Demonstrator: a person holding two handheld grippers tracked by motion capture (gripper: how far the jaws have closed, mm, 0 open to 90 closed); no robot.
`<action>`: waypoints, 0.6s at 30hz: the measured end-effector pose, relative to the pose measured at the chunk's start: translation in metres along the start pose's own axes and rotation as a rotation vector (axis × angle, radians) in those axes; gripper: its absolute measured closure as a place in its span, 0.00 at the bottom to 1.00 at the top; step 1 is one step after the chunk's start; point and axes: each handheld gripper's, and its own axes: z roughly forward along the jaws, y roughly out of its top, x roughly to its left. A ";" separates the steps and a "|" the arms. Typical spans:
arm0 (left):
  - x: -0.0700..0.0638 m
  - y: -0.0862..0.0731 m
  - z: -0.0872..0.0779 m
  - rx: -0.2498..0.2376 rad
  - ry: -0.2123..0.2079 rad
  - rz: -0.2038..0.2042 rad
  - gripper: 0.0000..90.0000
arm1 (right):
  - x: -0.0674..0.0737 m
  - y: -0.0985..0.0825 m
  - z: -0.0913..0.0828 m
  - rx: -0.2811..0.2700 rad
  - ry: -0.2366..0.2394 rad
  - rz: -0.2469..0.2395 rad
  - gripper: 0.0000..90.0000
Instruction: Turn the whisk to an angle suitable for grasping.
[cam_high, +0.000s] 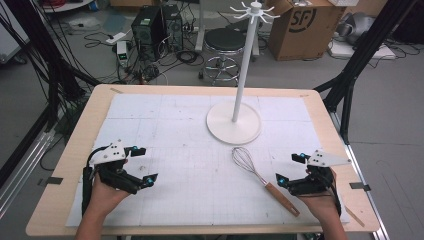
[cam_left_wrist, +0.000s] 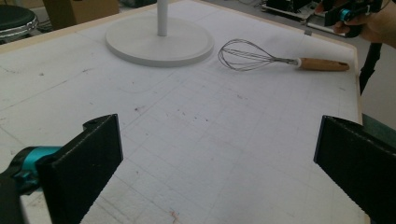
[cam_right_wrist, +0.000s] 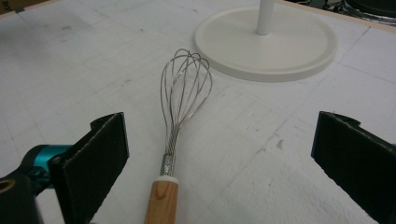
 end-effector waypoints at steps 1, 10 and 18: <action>0.000 0.000 0.001 0.002 -0.001 0.002 0.02 | -0.001 0.000 -0.001 0.001 -0.006 0.002 0.03; -0.005 -0.004 0.003 0.008 -0.012 0.018 0.02 | 0.003 0.002 -0.004 0.015 -0.011 -0.005 0.03; -0.001 -0.007 -0.001 -0.008 0.005 0.004 0.02 | 0.015 0.010 -0.006 0.070 -0.025 -0.022 0.05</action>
